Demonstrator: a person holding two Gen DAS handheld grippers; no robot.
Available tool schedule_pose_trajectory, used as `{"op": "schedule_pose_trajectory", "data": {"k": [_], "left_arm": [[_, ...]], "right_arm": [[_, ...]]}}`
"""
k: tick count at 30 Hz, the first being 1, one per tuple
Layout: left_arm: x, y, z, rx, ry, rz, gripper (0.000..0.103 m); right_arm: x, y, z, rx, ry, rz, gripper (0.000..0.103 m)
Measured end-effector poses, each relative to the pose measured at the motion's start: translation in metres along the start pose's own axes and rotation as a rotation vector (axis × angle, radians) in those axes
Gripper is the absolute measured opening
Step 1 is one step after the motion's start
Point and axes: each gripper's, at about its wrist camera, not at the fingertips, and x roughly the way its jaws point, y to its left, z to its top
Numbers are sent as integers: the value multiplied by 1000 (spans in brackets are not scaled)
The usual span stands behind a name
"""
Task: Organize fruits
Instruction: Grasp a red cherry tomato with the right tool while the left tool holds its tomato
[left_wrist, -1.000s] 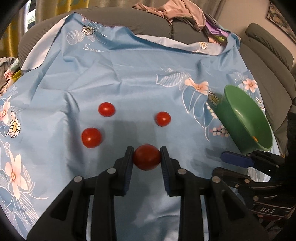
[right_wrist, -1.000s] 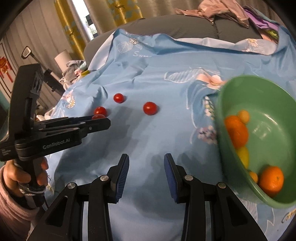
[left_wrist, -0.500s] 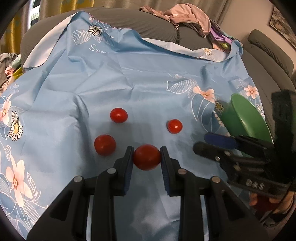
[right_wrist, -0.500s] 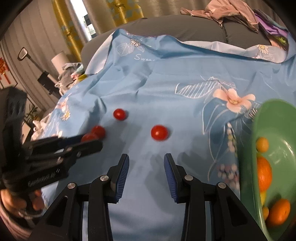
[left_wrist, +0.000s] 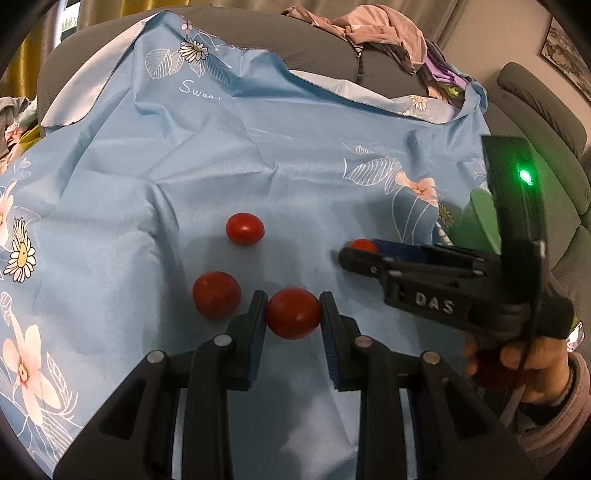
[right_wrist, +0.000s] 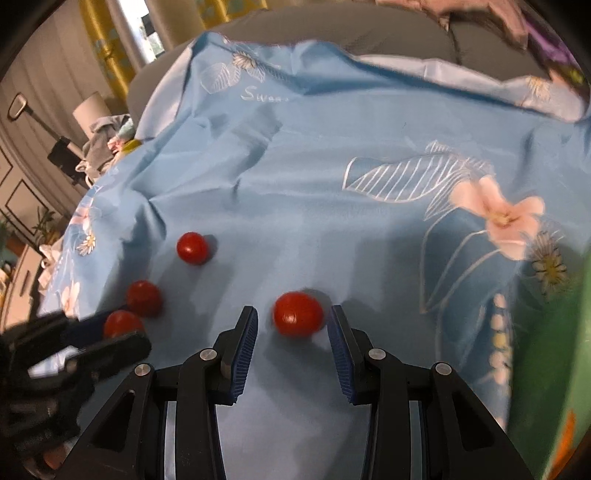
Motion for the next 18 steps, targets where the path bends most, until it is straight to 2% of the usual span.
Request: {"op": "schedule_pose_trajectory", "data": {"k": [6, 8, 14, 18], "left_arm": [[1, 0, 1, -2, 1, 0, 28], [0, -2, 1, 2, -1, 1, 28], [-7, -5, -1, 14, -7, 6, 28], [-12, -9, -4, 16, -9, 8, 28]], "right_arm": [[4, 7, 3, -48, 29, -23, 39], [4, 6, 3, -53, 32, -34, 30], [-3, 4, -4, -44, 22, -14, 29], [-28, 11, -18, -58, -22, -6, 29]]}}
